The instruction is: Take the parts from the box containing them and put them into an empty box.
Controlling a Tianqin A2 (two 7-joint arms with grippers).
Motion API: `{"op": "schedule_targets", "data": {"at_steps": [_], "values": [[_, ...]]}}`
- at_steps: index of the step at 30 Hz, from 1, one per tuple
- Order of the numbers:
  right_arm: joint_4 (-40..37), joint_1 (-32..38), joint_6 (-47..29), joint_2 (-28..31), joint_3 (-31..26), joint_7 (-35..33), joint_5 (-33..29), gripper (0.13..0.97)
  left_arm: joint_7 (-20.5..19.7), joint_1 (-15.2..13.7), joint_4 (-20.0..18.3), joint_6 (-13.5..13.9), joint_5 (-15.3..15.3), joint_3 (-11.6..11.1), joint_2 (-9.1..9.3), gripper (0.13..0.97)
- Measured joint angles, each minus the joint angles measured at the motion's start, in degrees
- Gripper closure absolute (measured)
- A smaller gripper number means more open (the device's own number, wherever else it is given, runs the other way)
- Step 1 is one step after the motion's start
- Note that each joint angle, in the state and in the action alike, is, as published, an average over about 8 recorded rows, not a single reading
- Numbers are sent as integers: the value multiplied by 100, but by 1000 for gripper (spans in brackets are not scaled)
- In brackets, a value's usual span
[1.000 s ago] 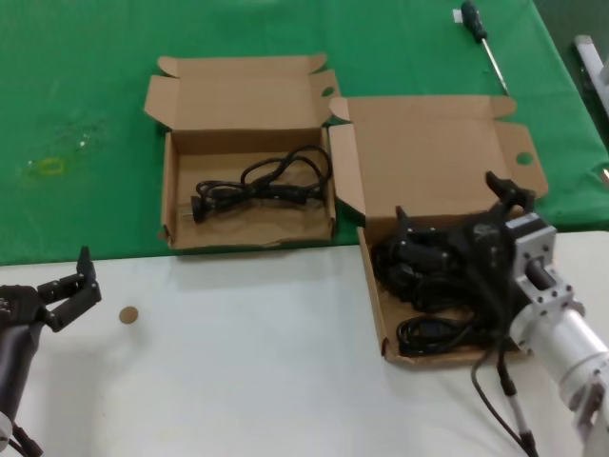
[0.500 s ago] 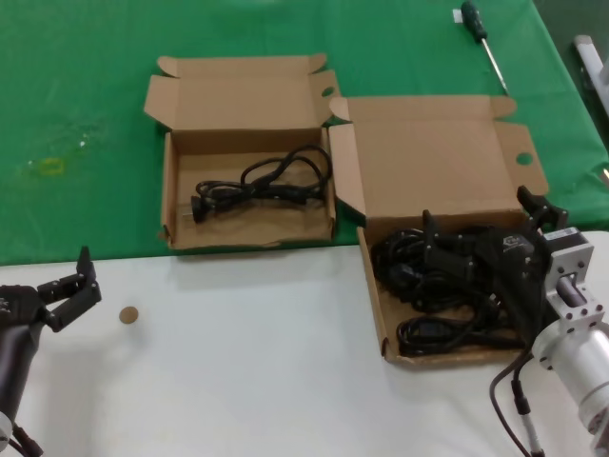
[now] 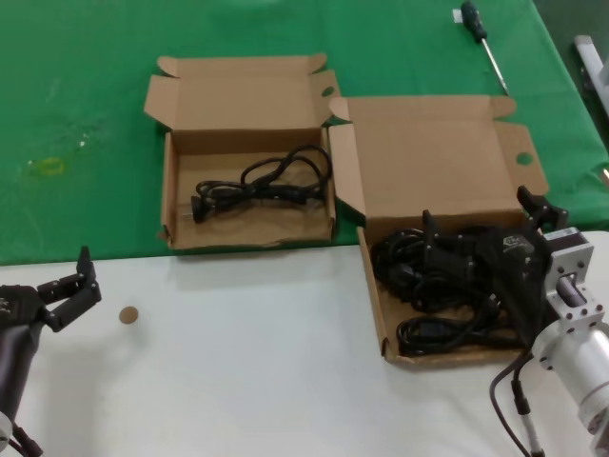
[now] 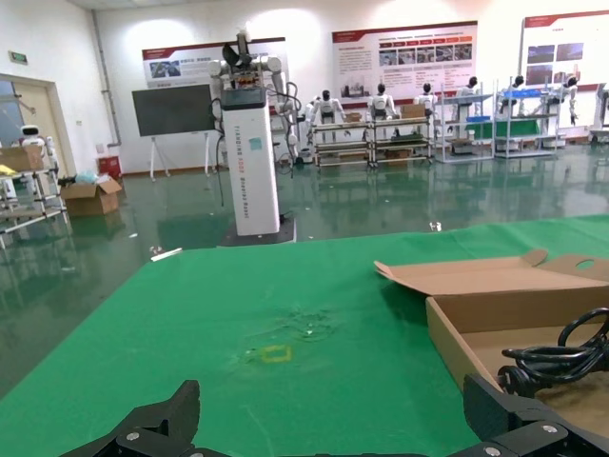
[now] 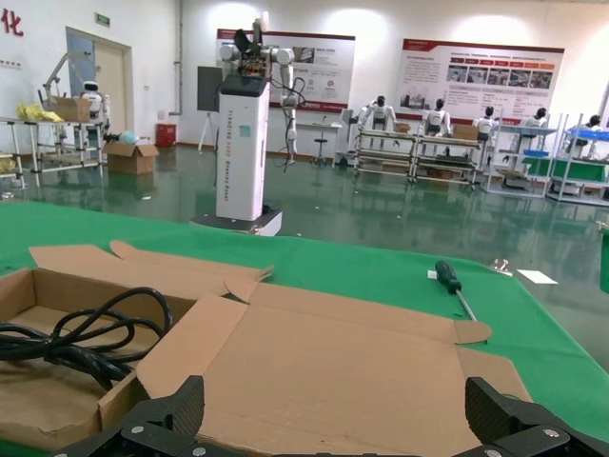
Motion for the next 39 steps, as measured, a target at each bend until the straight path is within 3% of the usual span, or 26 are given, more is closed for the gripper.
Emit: {"op": "schedule_targets", "data": {"at_steps": [39], "values": [[0, 0, 0, 0, 0, 0, 0, 129, 2, 0, 0, 0, 0, 0, 0, 132]]}}
